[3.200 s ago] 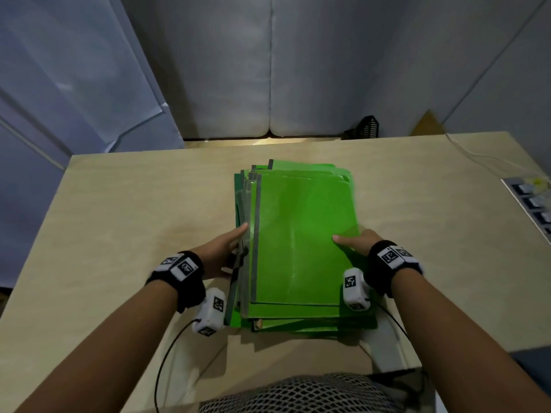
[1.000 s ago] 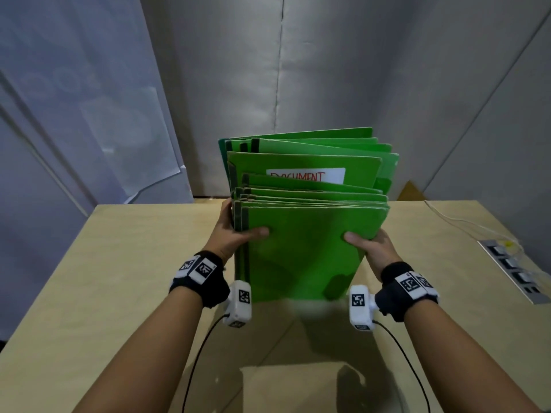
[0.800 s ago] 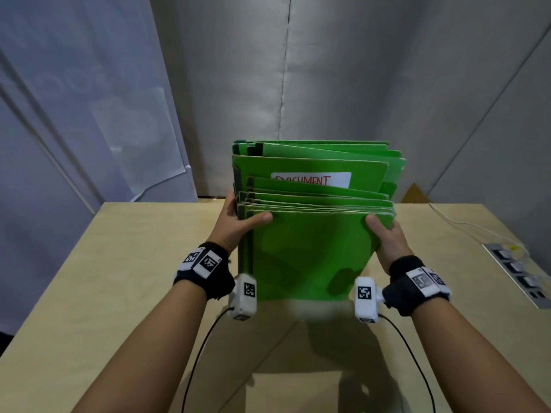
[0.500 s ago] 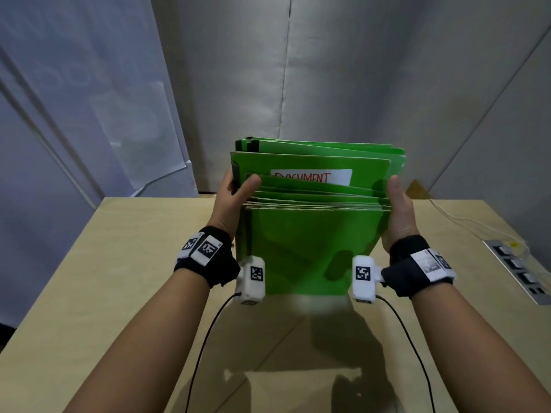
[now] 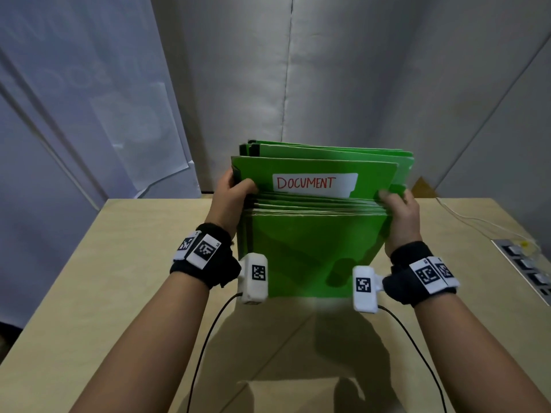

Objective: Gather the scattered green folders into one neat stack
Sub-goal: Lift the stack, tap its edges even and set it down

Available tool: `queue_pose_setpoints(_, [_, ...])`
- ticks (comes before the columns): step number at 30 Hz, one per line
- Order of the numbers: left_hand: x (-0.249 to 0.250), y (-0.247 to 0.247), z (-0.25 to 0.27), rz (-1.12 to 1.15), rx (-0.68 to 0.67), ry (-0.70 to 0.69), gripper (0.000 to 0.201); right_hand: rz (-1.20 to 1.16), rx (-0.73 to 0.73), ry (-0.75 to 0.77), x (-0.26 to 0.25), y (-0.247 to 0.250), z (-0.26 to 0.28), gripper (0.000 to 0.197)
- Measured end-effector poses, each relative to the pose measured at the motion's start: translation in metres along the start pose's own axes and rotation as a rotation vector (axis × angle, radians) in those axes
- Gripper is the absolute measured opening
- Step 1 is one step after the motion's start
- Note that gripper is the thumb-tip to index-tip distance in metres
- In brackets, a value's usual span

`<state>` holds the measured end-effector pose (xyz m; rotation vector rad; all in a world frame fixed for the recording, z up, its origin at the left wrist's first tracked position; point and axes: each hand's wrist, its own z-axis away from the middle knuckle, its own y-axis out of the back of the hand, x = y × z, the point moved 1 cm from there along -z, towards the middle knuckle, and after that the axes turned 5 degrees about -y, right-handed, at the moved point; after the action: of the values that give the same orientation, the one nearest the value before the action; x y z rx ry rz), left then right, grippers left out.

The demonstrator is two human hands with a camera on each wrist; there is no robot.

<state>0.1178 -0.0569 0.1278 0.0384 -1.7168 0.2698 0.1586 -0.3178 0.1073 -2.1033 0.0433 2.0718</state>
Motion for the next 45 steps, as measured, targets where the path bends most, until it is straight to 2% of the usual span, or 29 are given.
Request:
queue_pose_setpoints(2, [0.009, -0.004, 0.0, 0.008, -0.014, -0.006, 0.047, -0.004, 0.037, -0.018, -0.008, -0.002, 0.004, 0.072])
queue_pose_setpoints(3, [0.012, -0.007, -0.001, 0.014, -0.01, 0.006, 0.06, 0.003, 0.028, -0.032, -0.013, -0.003, 0.004, 0.088])
queue_pose_setpoints(4, [0.017, -0.009, -0.002, 0.009, 0.005, 0.018, 0.068, 0.012, 0.009, -0.033, -0.021, -0.006, 0.005, 0.089])
queue_pose_setpoints(7, [0.027, -0.016, -0.008, -0.034, 0.09, 0.069, 0.082, 0.036, -0.018, -0.049, -0.046, -0.014, 0.005, 0.065])
queue_pose_setpoints(9, [0.03, -0.02, -0.009, -0.069, 0.144, 0.095, 0.084, 0.047, 0.004, -0.069, -0.046, -0.014, -0.001, 0.05])
queue_pose_setpoints(13, [0.033, -0.021, -0.011, -0.072, 0.212, 0.132, 0.063, 0.008, 0.044, -0.106, -0.041, -0.016, -0.008, 0.041])
queue_pose_setpoints(16, [0.033, -0.022, -0.014, -0.059, 0.24, 0.14, 0.035, -0.033, 0.046, -0.082, -0.038, -0.015, -0.012, 0.03])
queue_pose_setpoints(18, [0.033, -0.024, -0.017, -0.066, 0.246, 0.121, 0.029, -0.022, 0.047, -0.059, -0.036, -0.015, -0.016, 0.032])
queue_pose_setpoints(21, [0.033, -0.025, -0.016, -0.062, 0.226, 0.097, 0.033, 0.071, 0.065, -0.025, -0.034, -0.014, -0.018, 0.045])
queue_pose_setpoints(26, [0.031, -0.026, -0.008, -0.015, 0.183, 0.092, 0.077, 0.093, 0.022, -0.101, -0.038, -0.01, -0.022, 0.064])
queue_pose_setpoints(27, [0.032, -0.026, -0.007, -0.016, 0.175, 0.092, 0.08, 0.079, 0.004, -0.108, -0.039, -0.009, -0.021, 0.062])
queue_pose_setpoints(30, [0.032, -0.023, -0.007, -0.048, 0.138, 0.11, 0.083, 0.028, -0.101, -0.107, -0.04, -0.005, -0.015, 0.037])
queue_pose_setpoints(32, [0.032, -0.022, -0.007, -0.05, 0.113, 0.134, 0.08, -0.009, -0.142, -0.091, -0.037, -0.001, -0.013, 0.037])
queue_pose_setpoints(35, [0.03, -0.02, -0.008, -0.05, 0.086, 0.175, 0.064, -0.041, -0.151, -0.109, -0.03, 0.001, -0.008, 0.045])
queue_pose_setpoints(38, [0.029, -0.019, -0.008, -0.048, 0.037, 0.223, 0.058, -0.065, -0.128, -0.131, -0.02, 0.003, -0.003, 0.038])
queue_pose_setpoints(41, [0.031, -0.018, -0.009, -0.055, -0.023, 0.216, 0.052, -0.037, -0.164, -0.1, -0.006, 0.01, -0.004, 0.051])
queue_pose_setpoints(44, [0.029, -0.017, -0.009, -0.045, -0.083, 0.215, 0.045, -0.033, -0.164, -0.13, -0.006, 0.012, -0.006, 0.024])
queue_pose_setpoints(45, [0.029, -0.016, -0.009, -0.042, -0.088, 0.215, 0.043, -0.027, -0.155, -0.138, -0.006, 0.012, -0.007, 0.025])
